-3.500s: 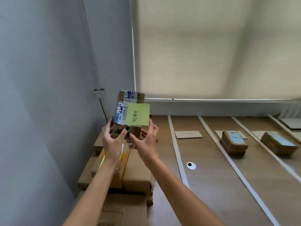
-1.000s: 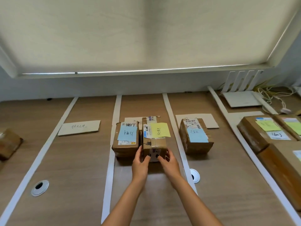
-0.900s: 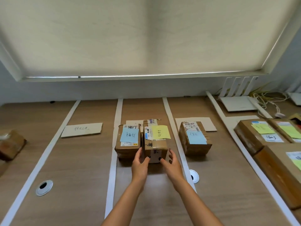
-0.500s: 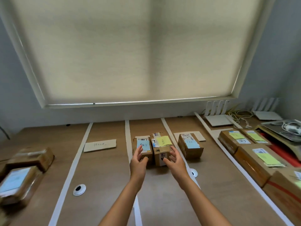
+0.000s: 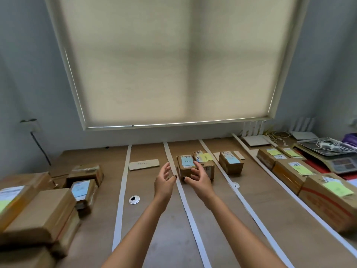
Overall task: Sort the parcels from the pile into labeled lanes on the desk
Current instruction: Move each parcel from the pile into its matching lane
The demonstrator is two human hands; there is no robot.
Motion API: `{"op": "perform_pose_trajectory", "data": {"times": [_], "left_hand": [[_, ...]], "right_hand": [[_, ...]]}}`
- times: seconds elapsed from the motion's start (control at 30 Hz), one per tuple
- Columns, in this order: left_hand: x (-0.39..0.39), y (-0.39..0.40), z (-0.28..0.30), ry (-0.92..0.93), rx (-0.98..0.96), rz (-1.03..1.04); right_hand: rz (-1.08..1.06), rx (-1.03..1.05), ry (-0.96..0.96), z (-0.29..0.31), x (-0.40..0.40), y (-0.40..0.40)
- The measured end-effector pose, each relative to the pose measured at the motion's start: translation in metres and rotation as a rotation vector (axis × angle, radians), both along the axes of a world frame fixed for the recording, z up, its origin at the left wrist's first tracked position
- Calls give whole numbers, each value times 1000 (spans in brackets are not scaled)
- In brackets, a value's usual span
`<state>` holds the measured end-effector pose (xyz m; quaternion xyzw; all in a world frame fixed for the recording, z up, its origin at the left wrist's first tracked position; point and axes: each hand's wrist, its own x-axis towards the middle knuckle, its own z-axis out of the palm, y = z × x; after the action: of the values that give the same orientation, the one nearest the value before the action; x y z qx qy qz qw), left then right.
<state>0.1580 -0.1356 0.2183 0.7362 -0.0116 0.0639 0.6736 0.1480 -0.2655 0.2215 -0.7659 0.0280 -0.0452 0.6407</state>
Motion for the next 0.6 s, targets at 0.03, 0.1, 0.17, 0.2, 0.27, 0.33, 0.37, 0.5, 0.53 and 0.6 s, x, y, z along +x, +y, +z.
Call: {"op": "perform_pose_trajectory", "data": {"times": [0.03, 0.1, 0.17, 0.2, 0.27, 0.33, 0.37, 0.5, 0.53, 0.6], "left_hand": [[-6, 7, 2, 0, 0, 15], [-16, 20, 7, 1, 3, 40], [-24, 32, 11, 0, 14, 55], [-29, 38, 13, 1, 15, 61], [-38, 51, 15, -3, 18, 69], [-47, 65, 14, -6, 21, 82], [-51, 74, 14, -8, 21, 89], [-64, 116, 11, -1, -4, 132], [-67, 128, 11, -2, -1, 141], [-73, 154, 9, -7, 24, 153]], "right_hand": [[21, -2, -1, 2, -4, 7], [59, -11, -3, 6, -11, 20], [88, -24, -4, 9, -18, 32], [96, -26, -4, 10, -21, 38], [108, -20, -7, 11, -26, 50], [117, -9, -10, 11, -31, 63], [122, -9, -13, 11, -34, 71], [159, 1, -19, 11, -43, 110], [168, 2, -22, 10, -44, 122], [192, -1, -18, 9, -46, 150]]}}
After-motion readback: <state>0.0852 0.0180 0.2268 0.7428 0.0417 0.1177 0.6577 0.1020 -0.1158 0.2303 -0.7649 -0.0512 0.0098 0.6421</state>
